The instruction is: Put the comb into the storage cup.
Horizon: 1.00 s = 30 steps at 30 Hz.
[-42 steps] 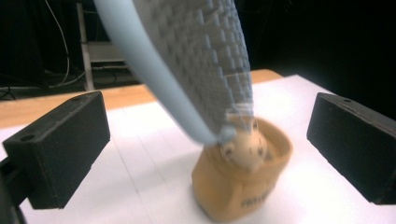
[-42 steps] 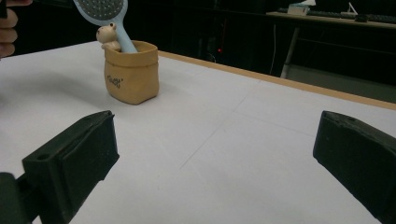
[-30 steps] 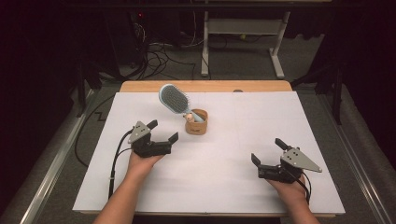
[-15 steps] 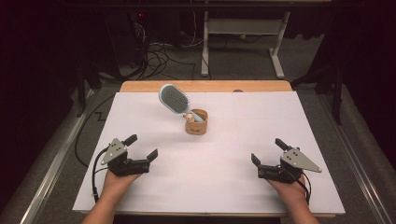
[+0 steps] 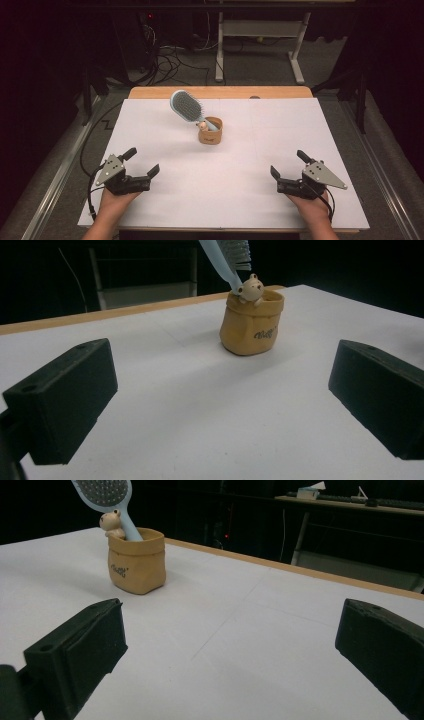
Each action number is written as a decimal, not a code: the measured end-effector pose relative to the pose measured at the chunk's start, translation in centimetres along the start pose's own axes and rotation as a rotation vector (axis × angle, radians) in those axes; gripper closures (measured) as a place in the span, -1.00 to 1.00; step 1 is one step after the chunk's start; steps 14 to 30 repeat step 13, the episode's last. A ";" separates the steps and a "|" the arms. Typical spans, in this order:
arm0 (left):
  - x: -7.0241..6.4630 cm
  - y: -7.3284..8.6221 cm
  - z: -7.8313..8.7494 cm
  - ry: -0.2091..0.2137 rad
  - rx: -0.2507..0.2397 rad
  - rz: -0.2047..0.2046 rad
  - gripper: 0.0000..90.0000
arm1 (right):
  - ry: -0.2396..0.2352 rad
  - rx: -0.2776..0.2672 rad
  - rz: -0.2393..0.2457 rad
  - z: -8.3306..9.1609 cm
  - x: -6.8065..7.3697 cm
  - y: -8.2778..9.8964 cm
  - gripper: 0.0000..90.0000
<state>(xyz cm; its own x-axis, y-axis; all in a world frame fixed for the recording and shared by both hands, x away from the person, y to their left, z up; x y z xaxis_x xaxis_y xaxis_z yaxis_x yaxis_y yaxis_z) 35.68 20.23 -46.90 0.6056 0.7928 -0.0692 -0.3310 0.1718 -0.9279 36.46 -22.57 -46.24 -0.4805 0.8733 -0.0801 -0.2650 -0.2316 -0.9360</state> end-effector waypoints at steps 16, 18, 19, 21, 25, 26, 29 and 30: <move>0.1 -0.3 0.2 -0.050 -0.014 0.010 -1.00 | -0.005 -0.007 0.000 0.4 -0.6 0.2 -1.00; 0.1 -0.3 0.2 -0.050 -0.014 0.010 -1.00 | -0.005 -0.007 0.000 0.4 -0.6 0.2 -1.00; 0.1 -0.3 0.2 -0.050 -0.014 0.010 -1.00 | -0.005 -0.007 0.000 0.4 -0.6 0.2 -1.00; 0.1 -0.3 0.2 -0.050 -0.014 0.010 -1.00 | -0.005 -0.007 0.000 0.4 -0.6 0.2 -1.00; 0.1 -0.3 0.2 -0.050 -0.014 0.010 -1.00 | -0.005 -0.007 0.000 0.4 -0.6 0.2 -1.00; 0.1 -0.3 0.2 -0.050 -0.014 0.010 -1.00 | -0.005 -0.007 0.000 0.4 -0.6 0.2 -1.00; 0.1 -0.3 0.2 -0.050 -0.014 0.010 -1.00 | -0.005 -0.007 0.000 0.4 -0.6 0.2 -1.00; 0.1 -0.3 0.2 -0.050 -0.014 0.010 -1.00 | -0.005 -0.007 0.000 0.4 -0.6 0.2 -1.00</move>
Point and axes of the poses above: each handheld gripper's, and its own axes: z roughly backward along the jaws, y roughly out of its underside, x roughly to its left, the point moved 8 cm from there along -z, roughly forward along the jaws, and after that the axes turned 8 degrees about x, right-handed, at the moved point
